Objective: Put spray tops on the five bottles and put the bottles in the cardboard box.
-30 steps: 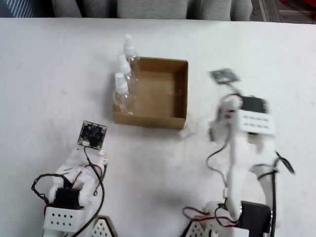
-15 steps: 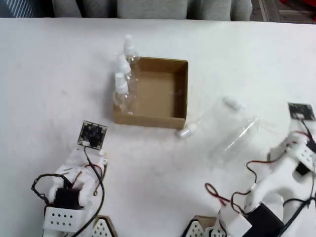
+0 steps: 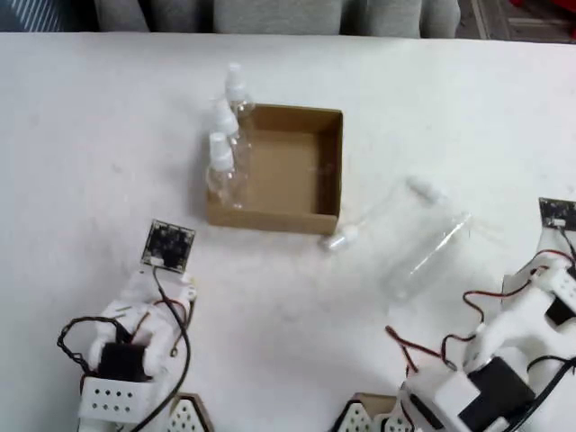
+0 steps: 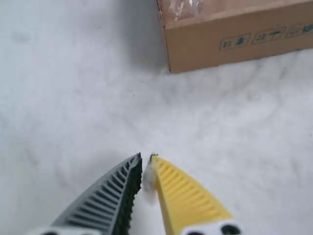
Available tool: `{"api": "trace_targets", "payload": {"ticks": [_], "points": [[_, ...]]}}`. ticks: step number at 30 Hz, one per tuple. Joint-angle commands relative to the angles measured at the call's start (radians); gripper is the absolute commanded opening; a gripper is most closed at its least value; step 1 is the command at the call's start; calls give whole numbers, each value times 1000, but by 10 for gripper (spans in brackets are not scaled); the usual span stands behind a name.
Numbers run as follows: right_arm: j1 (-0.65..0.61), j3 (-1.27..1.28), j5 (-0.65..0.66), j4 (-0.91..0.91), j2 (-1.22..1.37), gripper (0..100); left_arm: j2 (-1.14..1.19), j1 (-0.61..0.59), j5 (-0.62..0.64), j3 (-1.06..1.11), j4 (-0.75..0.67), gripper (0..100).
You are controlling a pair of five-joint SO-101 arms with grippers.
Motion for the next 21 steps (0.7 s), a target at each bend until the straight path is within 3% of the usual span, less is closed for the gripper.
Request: {"api": "trace_targets", "payload": {"ticks": [1,6,14,21], "points": [[5,-130,12,71,31,358,-24,-5,-11,-5,12,38],[5,-282,12,262,22,315,-24,-5,-11,-5,12,38],[-96,-416,11,533,-102,12,-24,-5,-11,-5,12,38],[-314,-414,6,707,-242,27,-24,-5,-11,-5,12,38]]}}
